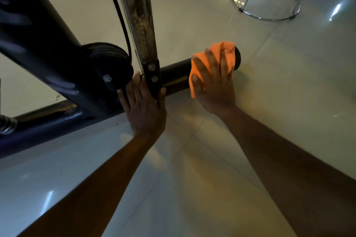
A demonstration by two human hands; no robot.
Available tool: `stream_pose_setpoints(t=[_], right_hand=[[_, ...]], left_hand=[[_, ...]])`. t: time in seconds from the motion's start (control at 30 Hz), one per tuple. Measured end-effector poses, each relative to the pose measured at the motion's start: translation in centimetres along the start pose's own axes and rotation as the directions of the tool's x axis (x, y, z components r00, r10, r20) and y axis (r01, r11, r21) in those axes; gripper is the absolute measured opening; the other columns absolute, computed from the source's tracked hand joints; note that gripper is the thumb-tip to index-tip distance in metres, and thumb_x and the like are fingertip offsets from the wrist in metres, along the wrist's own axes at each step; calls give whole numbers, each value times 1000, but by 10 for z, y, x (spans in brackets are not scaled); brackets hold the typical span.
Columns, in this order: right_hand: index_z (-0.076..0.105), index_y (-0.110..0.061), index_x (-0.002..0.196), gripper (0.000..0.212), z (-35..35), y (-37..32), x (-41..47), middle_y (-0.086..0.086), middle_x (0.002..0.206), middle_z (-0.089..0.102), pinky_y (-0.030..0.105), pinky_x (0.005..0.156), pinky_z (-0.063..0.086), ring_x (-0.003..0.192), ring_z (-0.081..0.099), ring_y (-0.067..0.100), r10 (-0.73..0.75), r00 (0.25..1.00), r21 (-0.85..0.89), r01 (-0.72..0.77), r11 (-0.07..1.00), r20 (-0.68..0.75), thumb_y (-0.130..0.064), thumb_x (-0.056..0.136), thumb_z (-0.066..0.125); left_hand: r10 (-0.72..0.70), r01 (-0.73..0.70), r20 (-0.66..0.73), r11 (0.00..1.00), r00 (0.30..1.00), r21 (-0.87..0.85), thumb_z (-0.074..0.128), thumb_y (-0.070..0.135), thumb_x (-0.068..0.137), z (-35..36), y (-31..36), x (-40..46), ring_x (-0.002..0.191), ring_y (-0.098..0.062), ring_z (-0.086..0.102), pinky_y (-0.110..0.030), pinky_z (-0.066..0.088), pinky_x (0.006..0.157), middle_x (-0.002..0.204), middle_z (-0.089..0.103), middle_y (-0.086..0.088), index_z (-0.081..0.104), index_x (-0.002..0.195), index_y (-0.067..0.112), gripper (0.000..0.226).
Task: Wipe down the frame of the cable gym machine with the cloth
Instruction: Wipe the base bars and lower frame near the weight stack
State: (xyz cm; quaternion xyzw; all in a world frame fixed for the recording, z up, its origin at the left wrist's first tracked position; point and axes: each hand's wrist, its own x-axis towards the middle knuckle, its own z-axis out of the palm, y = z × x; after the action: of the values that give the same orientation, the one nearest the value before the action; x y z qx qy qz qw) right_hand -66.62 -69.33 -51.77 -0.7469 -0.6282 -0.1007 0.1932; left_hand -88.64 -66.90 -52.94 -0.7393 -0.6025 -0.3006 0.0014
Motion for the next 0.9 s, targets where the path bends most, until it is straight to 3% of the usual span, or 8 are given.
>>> stream_pose_setpoints(t=[0.07,0.17,0.23,0.33,0.43,0.53,0.7,0.9], right_hand=[[35,-28,170,60,1,-26,-4,10,181,19,71,128,18,166,4,48,27,1000,26,-26,999,-8,-51,116,26],[36,-27,170,59,-1,-20,-7,10,179,26,70,125,24,166,4,45,-189,982,15,189,982,-16,-46,114,44],[32,-29,171,58,-3,16,7,8,179,26,65,131,18,168,7,39,-267,964,-84,267,960,12,-48,116,35],[28,-29,172,57,2,65,28,4,179,24,60,133,10,168,9,35,-126,988,-205,141,969,86,-45,118,14],[44,-21,166,52,0,37,28,12,173,38,65,133,10,166,16,40,-34,999,-116,30,993,-35,-38,119,26],[35,-25,170,56,-13,9,12,8,178,26,64,129,17,168,5,38,-238,969,-46,241,969,63,-43,117,31],[61,-4,147,39,-9,56,28,20,163,51,70,123,28,155,40,48,-372,927,-202,356,912,-49,-21,117,45],[36,-22,170,61,-5,-18,-7,8,180,20,71,124,24,168,-4,41,-203,978,-17,204,979,45,-44,114,47]], left_hand=[[-32,32,-12,999,999,0,48,57,111,2,6,0,162,-30,26,-58,6,133,168,40,-11,36,161,8,72],[-46,46,-25,999,999,5,49,60,110,5,9,0,161,-31,27,-59,8,133,167,41,-13,36,160,6,75],[-39,39,-26,999,999,-2,49,60,110,5,6,-1,162,-31,27,-58,7,133,167,41,-14,35,160,5,76],[-26,25,-25,999,999,-27,51,59,110,3,2,-2,162,-31,26,-57,6,134,168,40,-15,34,161,6,76],[-22,21,-22,999,1000,-31,53,57,110,0,1,-3,161,-32,27,-58,6,133,167,40,-15,35,160,5,75],[-18,17,-10,999,1000,-39,53,56,110,0,2,-1,161,-32,26,-57,5,133,167,40,-16,35,160,5,74],[10,-10,-2,999,1000,-48,55,55,109,-3,-4,-2,162,-30,25,-51,1,134,168,40,-13,35,162,7,74],[19,-18,21,998,1000,-61,54,48,110,-9,-7,1,160,-28,29,-50,8,133,165,45,-10,39,161,10,65]])
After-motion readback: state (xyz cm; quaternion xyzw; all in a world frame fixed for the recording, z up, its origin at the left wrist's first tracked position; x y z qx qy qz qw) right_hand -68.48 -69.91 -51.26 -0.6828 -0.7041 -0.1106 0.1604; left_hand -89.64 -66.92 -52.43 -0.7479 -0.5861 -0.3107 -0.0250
